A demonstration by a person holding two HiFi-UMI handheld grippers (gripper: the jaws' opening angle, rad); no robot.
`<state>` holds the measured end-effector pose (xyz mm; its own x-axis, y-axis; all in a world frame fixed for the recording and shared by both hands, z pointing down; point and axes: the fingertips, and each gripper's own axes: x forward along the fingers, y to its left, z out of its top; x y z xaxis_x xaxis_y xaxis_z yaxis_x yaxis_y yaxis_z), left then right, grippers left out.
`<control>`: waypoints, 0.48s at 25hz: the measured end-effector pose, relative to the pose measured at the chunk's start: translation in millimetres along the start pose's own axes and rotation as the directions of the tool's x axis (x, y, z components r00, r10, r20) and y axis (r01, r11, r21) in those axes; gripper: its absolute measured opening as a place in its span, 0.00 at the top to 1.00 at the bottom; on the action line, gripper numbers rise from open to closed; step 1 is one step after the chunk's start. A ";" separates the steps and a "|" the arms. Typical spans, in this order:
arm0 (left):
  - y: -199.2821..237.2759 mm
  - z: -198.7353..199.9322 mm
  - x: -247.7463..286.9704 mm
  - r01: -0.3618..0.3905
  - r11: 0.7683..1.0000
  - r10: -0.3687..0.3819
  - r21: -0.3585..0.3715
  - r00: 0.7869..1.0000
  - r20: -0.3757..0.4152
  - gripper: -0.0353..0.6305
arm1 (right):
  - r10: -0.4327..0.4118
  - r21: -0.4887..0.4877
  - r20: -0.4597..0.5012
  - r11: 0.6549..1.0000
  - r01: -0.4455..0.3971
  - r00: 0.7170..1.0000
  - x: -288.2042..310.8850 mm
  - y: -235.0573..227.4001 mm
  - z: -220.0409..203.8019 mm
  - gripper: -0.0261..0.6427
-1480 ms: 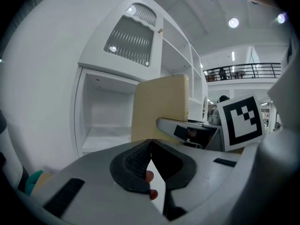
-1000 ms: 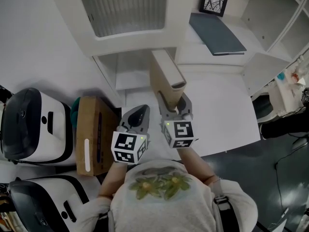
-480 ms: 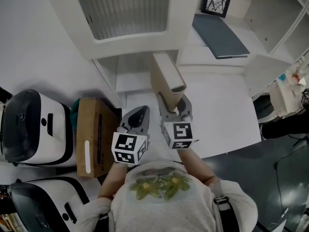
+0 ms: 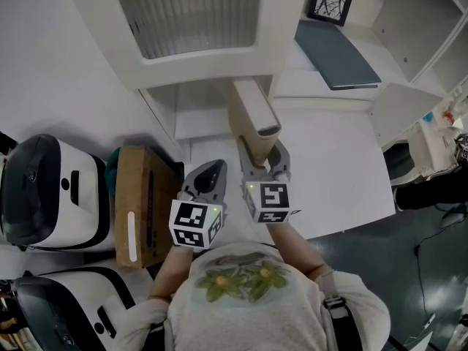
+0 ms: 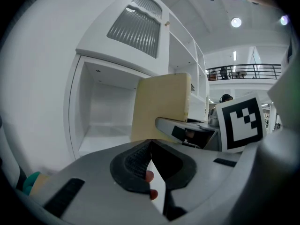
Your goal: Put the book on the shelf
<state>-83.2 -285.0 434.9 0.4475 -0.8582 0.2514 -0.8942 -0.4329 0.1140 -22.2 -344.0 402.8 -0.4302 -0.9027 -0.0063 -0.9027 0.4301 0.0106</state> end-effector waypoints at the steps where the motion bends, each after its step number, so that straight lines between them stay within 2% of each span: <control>1: 0.6 -0.2 0.2 -0.001 1.000 0.001 0.000 1.000 -0.001 0.91 | -0.003 0.000 0.000 1.000 0.003 1.000 0.8 -0.2 -0.1 0.61; 12: 5.6 -3.8 2.4 -0.007 1.000 0.007 -0.009 1.000 -0.003 0.91 | -0.033 -0.012 0.004 0.999 0.033 0.999 10.2 0.7 -0.5 0.61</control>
<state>-87.2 -288.4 439.9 0.4413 -0.8603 0.2555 -0.8974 -0.4245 0.1207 -27.3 -352.9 403.3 -0.3999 -0.9165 -0.0109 -0.9164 0.3996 0.0219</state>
